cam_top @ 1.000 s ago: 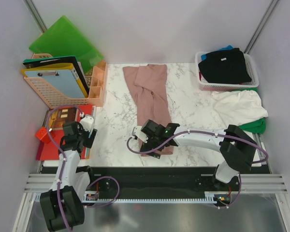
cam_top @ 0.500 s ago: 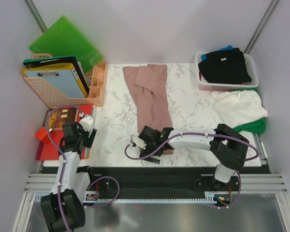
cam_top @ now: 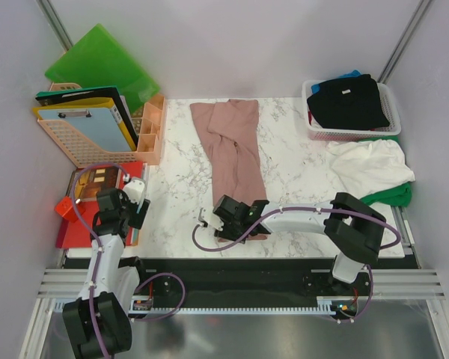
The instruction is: Fold and stack the t-shirts
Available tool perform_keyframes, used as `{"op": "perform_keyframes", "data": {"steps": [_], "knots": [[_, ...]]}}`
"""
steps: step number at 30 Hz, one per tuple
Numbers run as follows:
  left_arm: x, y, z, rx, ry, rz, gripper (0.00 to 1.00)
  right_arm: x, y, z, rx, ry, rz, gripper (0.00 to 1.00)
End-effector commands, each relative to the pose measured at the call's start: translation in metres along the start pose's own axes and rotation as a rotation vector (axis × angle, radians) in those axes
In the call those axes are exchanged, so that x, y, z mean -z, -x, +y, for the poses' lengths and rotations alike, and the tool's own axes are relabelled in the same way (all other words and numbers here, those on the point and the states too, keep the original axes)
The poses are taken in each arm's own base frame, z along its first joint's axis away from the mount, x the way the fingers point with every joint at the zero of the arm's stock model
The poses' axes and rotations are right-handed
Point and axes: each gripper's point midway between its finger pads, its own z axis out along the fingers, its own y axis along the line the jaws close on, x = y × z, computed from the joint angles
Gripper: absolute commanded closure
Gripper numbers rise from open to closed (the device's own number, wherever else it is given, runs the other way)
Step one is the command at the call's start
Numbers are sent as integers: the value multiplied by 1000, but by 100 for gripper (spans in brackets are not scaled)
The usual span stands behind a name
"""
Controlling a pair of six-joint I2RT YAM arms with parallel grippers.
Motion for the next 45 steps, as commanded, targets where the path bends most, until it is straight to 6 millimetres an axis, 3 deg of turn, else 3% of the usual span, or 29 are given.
{"op": "perform_keyframes", "data": {"steps": [1, 6, 10, 15, 19, 22, 27, 35, 41, 45], "knots": [[-1, -9, -1, 11, 10, 34, 10, -20, -51, 8, 28, 9, 157, 59], [-1, -9, -1, 12, 5, 36, 10, -15, -50, 9, 22, 15, 142, 78], [-2, -10, -2, 14, 4, 37, 10, -11, -51, 9, 22, 12, 141, 100], [-2, -10, -2, 15, 6, 37, 10, 10, -38, -6, 64, -44, 120, 100], [-3, -10, -2, 16, 2, 36, 10, 41, 4, -34, 96, -146, 33, 100], [-3, -10, -2, 15, 0, 40, 10, 52, 23, -49, 129, -189, 13, 100], [-2, -10, -1, 13, 10, 32, 10, 58, 44, -71, 131, -227, -15, 100], [-3, -11, -2, 9, 4, 37, 10, 50, 47, -102, 156, -243, 1, 100], [-3, -12, -3, 12, -1, 41, 10, 45, 46, -151, 161, -295, 24, 100], [-4, -13, -4, 13, -4, 46, 10, 47, 60, -179, 191, -347, 21, 100]]}}
